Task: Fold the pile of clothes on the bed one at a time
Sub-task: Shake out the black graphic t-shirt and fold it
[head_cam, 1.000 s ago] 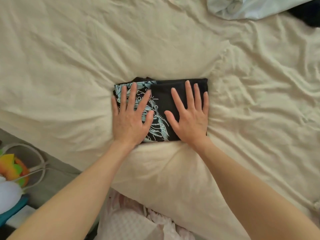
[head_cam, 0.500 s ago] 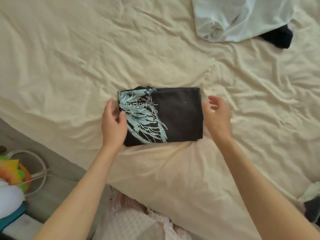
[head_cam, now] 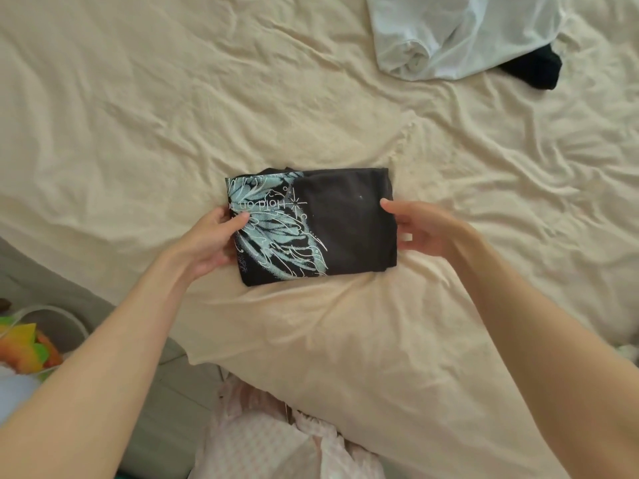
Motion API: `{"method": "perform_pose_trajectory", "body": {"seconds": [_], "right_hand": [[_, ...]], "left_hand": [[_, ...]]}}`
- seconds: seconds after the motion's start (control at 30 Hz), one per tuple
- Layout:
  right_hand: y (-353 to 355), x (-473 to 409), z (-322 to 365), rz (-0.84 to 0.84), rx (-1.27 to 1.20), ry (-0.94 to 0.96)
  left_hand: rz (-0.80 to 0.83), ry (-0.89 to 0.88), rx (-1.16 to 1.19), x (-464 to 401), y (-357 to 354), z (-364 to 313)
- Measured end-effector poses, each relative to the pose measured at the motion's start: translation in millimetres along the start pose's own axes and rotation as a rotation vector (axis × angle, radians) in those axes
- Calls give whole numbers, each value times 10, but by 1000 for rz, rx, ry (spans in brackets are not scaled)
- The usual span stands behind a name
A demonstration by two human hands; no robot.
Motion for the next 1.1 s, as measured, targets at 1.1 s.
{"method": "perform_pose_trajectory", "body": {"seconds": [1.1], "right_hand": [[-268,3543,-2444,-283,-627,303]], "left_hand": [[220,-229,-439,2711,-643,396]]}}
Point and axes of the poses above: each hand's wrist, its own x-axis away from the middle knuckle, its own y-axis out of the back of the hand, z = x × y, the point moved 5 cm from there along -x, towards the middle knuckle, and after that the axes turned 9 degrees about -x, right-handed, at the moved point
